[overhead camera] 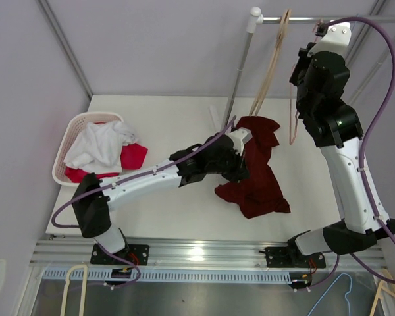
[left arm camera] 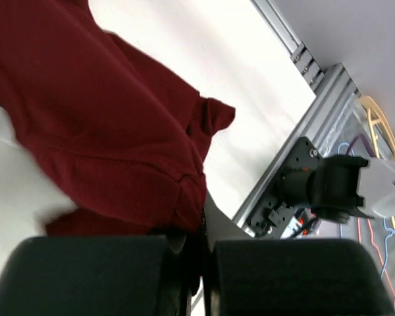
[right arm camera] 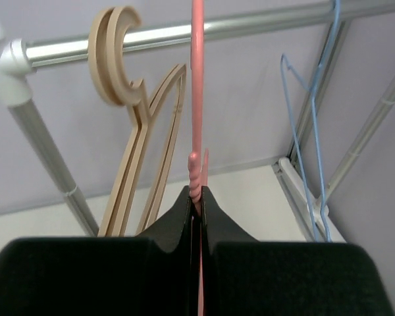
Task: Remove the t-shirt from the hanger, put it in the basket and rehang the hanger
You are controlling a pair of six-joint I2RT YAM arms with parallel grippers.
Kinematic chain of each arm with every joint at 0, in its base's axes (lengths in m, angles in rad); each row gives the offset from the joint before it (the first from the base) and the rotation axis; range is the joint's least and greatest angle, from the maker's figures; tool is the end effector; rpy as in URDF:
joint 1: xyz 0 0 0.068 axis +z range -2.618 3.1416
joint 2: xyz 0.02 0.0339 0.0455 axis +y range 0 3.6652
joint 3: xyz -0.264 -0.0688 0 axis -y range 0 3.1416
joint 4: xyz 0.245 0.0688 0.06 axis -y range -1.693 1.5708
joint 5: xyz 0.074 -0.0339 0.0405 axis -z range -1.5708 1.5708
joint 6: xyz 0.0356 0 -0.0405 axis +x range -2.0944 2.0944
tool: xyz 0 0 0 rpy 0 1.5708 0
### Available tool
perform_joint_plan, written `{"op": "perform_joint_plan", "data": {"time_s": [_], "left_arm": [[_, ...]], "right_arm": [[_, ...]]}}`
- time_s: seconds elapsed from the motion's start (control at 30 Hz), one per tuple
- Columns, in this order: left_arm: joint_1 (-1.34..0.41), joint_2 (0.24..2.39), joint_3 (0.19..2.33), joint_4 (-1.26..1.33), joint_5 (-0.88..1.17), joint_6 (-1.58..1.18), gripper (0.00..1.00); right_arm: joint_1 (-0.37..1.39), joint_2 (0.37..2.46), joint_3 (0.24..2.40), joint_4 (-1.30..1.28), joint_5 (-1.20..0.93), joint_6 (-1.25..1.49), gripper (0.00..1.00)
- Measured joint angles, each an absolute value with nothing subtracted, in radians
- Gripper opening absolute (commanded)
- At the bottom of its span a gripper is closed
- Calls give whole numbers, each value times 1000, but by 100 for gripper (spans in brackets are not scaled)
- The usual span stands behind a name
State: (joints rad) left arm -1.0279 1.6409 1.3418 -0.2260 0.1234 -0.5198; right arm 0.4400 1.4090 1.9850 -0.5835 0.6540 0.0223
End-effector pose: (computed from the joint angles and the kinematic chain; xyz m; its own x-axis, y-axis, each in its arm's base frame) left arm 0.1951 -0.3318 0.3072 -0.6742 0.1632 -0.7203 0.6566 0.5790 -0.4833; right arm 0.2377 0.0880 0.5570 -0.0021 0.0186 -0.9998 0.2125 0.9770 0.0177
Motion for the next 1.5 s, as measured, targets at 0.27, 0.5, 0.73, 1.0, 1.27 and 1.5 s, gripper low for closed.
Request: {"op": "perform_joint_plan", "data": {"time_s": [0.27, 0.5, 0.73, 1.0, 1.27, 1.5], "left_arm": [[-899, 1607, 1853, -564, 153, -403, 1], [-309, 1608, 2303, -629, 285, -474, 1], [10, 1590, 2302, -555, 379, -587, 1], [315, 1663, 2401, -479, 464, -694, 1], [429, 1704, 2365, -464, 476, -726, 1], [429, 1672, 2329, -616, 223, -662, 1]], "right_arm": [[303, 1491, 2003, -427, 576, -53, 0], [191, 1558, 2005, -354, 429, -51, 0], [101, 1607, 2039, -303, 253, -21, 0], [43, 1652, 2057, -263, 136, 25, 0], [22, 1720, 2070, -263, 70, 54, 0], [22, 1743, 2070, -280, 40, 71, 0]]}}
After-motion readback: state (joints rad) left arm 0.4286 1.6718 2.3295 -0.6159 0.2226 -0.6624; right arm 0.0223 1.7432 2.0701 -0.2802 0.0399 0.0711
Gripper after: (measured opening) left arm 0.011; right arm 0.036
